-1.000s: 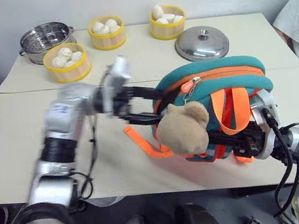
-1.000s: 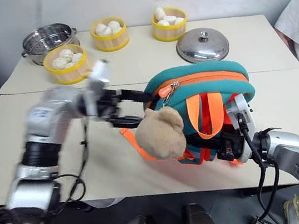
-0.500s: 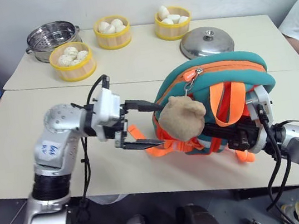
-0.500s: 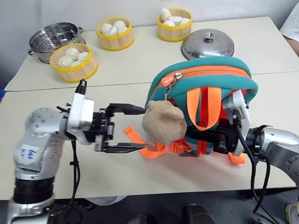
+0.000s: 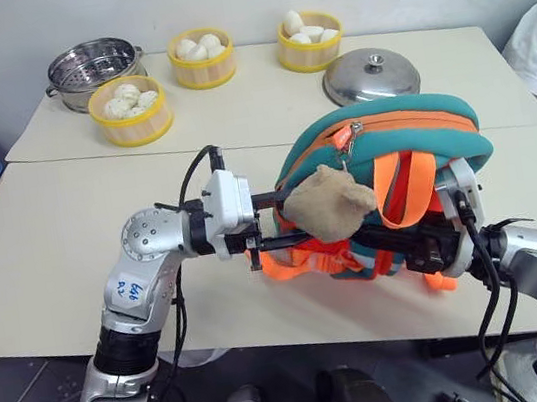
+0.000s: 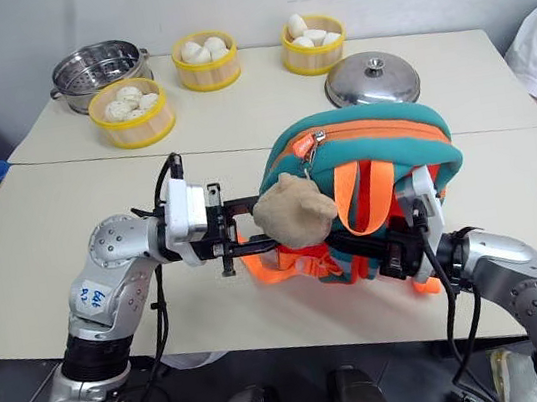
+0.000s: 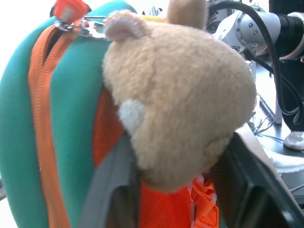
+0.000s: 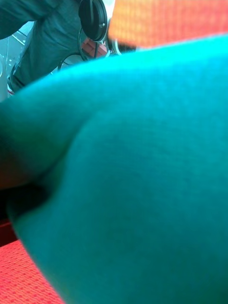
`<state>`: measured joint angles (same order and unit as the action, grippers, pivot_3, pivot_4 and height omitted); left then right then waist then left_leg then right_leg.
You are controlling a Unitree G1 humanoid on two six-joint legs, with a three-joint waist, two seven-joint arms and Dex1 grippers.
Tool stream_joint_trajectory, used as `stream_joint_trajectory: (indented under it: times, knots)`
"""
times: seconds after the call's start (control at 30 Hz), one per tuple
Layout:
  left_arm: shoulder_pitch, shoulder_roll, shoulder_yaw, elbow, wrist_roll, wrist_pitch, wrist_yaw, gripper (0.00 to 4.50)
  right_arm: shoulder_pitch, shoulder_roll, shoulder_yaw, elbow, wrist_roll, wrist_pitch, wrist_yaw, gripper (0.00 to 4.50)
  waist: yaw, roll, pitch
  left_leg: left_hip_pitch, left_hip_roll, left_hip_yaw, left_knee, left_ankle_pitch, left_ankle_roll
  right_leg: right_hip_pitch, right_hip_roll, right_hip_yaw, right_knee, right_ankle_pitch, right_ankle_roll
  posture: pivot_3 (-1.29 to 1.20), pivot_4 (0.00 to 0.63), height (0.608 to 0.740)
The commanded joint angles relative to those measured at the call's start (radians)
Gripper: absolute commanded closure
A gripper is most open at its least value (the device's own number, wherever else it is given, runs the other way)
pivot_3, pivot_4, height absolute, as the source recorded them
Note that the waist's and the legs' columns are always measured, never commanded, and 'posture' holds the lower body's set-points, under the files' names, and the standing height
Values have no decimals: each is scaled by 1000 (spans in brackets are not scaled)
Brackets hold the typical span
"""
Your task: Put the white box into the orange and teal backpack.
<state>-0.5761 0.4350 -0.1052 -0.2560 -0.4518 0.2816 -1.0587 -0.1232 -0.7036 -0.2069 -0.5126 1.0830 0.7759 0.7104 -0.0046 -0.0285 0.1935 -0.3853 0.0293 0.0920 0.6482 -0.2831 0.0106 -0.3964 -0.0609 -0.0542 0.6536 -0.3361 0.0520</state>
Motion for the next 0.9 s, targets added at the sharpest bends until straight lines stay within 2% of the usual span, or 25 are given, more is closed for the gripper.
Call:
stream_joint_trajectory:
  times: [0.03, 0.07, 0.23, 0.37, 0.53, 0.73, 0.83, 0.87, 0.9]
  knots:
    - [-57, 93, 115, 39, -92, 74, -38, 3598, 32, -1, -44, -14, -7, -22, -2, 4500, -1, 0, 0, 0, 0, 0, 0, 0, 0, 0, 0, 0, 0, 0, 0, 0, 150, 740]
    - [-81, 132, 143, 83, -102, 95, -50, 3779, 45, -1, -58, -14, -6, -28, -5, 4500, 0, 0, 0, 0, 0, 0, 0, 0, 0, 0, 0, 0, 0, 0, 0, 0, 150, 740]
    - [-154, 301, 200, 272, -104, 167, -132, 3779, 113, -1, -106, -26, -7, -50, -8, 4500, 1, 0, 0, 0, 0, 0, 0, 0, 0, 0, 0, -1, 0, 0, 0, 0, 150, 740]
    - [-129, 386, 152, 396, -5, 121, -171, 3779, 158, 15, -122, -46, -2, -64, -25, 4500, 1, 0, 0, 0, 0, 0, 0, 0, 0, 0, 0, 0, -1, 0, 0, 0, 150, 740]
    - [-56, 324, 48, 451, 130, 0, -114, 3779, 189, 45, -109, -73, 4, -76, -54, 4500, 2, 0, 0, 0, 0, 0, 0, 0, 0, 0, -1, 0, -1, 0, 0, 0, 150, 740]
    - [63, 155, 2, 415, 165, -57, -11, 3779, 196, 80, -92, -94, 34, -71, -80, 4500, 0, 0, 0, 0, 0, 0, 0, -1, 1, 0, -1, 0, -1, 0, 0, 0, 150, 740]
    - [109, 134, 11, 388, 180, -86, 17, 3779, 181, 109, -77, -87, 21, -78, -111, 4500, 1, 0, 0, 0, 0, 0, 0, -1, 1, 0, -1, 0, 0, 0, 0, 0, 150, 740]
    - [120, 140, 27, 381, 179, -78, 29, 3555, 166, 126, -72, -74, -1, -85, -145, 4500, 1, 0, 0, 0, 0, 0, 0, -1, 1, 0, -1, 0, 0, 0, 0, 0, 150, 740]
    - [133, 147, 57, 377, 170, -82, 48, 3299, 154, 141, -69, -68, -11, -97, -154, 4191, 0, 0, 0, 0, 0, 0, 0, -1, 1, 0, -1, 0, 0, 0, 0, 0, 150, 740]
